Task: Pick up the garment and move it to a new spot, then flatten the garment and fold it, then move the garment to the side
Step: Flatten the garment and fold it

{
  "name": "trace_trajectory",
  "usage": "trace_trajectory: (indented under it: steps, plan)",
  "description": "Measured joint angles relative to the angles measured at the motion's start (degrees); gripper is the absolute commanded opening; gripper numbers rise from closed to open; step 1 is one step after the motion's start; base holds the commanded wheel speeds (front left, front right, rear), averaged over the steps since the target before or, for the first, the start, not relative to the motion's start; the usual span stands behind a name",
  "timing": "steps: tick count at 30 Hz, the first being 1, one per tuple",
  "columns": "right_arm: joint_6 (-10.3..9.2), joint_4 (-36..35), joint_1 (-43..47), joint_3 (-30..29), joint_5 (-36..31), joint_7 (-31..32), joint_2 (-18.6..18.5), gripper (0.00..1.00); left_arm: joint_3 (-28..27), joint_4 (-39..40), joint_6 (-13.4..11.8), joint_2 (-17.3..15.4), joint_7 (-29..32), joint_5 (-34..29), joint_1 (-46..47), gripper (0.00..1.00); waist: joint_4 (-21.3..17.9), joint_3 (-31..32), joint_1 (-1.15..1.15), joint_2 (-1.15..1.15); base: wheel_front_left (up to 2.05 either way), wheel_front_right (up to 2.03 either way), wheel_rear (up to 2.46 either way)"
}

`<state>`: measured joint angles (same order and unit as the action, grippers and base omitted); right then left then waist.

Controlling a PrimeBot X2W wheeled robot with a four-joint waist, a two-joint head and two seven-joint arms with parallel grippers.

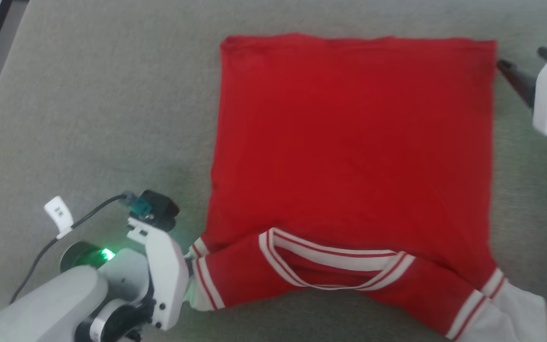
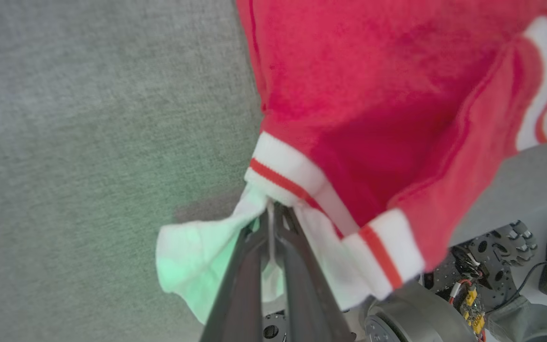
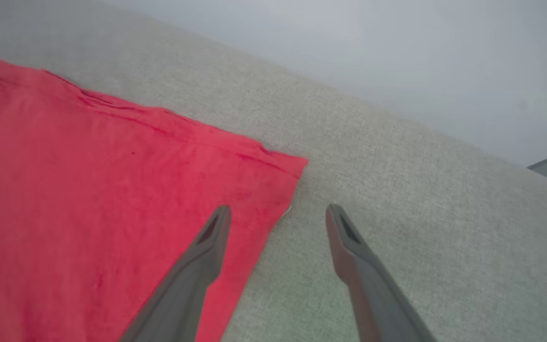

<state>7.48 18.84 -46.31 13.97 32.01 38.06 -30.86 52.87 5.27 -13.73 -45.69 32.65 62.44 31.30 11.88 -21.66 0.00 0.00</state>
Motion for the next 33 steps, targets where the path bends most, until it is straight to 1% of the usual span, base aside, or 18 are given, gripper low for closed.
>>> trace_trajectory:
  steps: [4, 6, 8, 12, 13, 14, 15, 20, 22, 25, 29, 33]
  plan:
    - [0.01, 9.89, -5.48, 1.13, -2.01, 0.44, 0.59, 1.0, 0.32, -1.76, 1.83, 1.89, -0.25, -0.97, 1.84, 0.0, 1.95, -2.44, 0.0, 0.0, 0.0, 0.0, 0.0]
    - [-0.01, 14.79, -7.83, 0.37, -1.92, 1.72, 1.75, 1.0, 0.33, -2.82, 2.69, 2.88, -0.58, -0.97, 2.49, 0.0, 2.84, -3.58, 0.0, 0.0, 0.0, 0.0, 0.0]
    - [0.0, 18.72, -9.53, 0.02, -1.09, 3.39, 3.11, 1.0, 0.43, -3.69, 3.65, 3.65, -0.85, -0.99, 3.18, 0.0, 3.63, -4.65, 0.0, 0.0, 0.0, 0.0, 0.0]
    - [0.01, 25.08, -13.87, 0.03, -0.93, 8.13, 3.74, 1.0, 0.62, -5.64, 5.26, 5.15, -1.49, -1.02, 4.2, 0.0, 5.05, -6.25, 0.0, 0.01, 0.0, 0.0, 0.0]
    - [0.01, 26.4, -14.76, 0.0, -1.02, 9.53, 3.79, 0.59, 0.64, -6.11, 5.55, 5.48, -1.58, -1.03, 4.38, 0.0, 5.33, -6.49, 0.0, 0.01, 0.0, 0.0, 0.0]
    - [0.01, 27.48, -15.59, -0.02, -1.01, 10.61, 3.89, 0.05, 0.69, -6.56, 5.98, 5.76, -1.76, -1.03, 4.53, 0.0, 5.55, -6.67, 0.0, 0.01, 0.0, 0.0, 0.0]
    - [0.0, 28.05, -16.13, 0.09, -0.88, 11.38, 4.11, 0.0, 0.69, -7.04, 6.06, 6.01, -1.83, -1.02, 4.64, 0.0, 5.7, -6.78, 0.0, 0.01, 0.0, 0.0, 0.0]
    - [0.01, 29.58, -17.08, 1.24, -1.36, 11.82, 4.53, 0.0, 0.73, -9.07, 7.22, 6.83, -2.34, -0.9, 4.96, 0.0, 5.34, -6.32, 0.0, 0.01, 0.0, 0.0, 0.0]
    - [0.0, 29.8, -17.22, 1.75, -1.27, 11.8, 4.77, 0.0, 0.71, -9.62, 7.31, 6.78, -2.49, -0.81, 4.93, 0.0, 4.81, -5.81, 0.0, 0.01, 0.0, 0.0, 0.0]
    - [0.01, 28.89, -16.88, 4.02, -0.41, 12.63, 4.7, 0.0, 0.68, -10.23, 7.28, 6.33, -2.58, -0.62, 4.65, 0.0, 3.75, -4.75, 0.0, 0.0, 0.0, 0.0, 0.0]
    - [0.01, 25.14, -14.21, 6.59, 3.03, 14.23, 4.07, 0.0, 0.55, -10.6, 6.66, 5.3, -2.76, -0.55, 3.85, 0.0, 1.93, -2.77, 0.0, 0.0, 0.0, 0.0, 0.0]
    - [0.01, 19.15, -9.98, 9.32, 7.27, 16.45, 2.05, 0.0, -0.29, -10.76, 5.49, 3.83, -3.25, 0.46, 2.72, 0.0, -0.42, -0.66, 0.0, 0.0, 0.0, 0.0, 0.0]
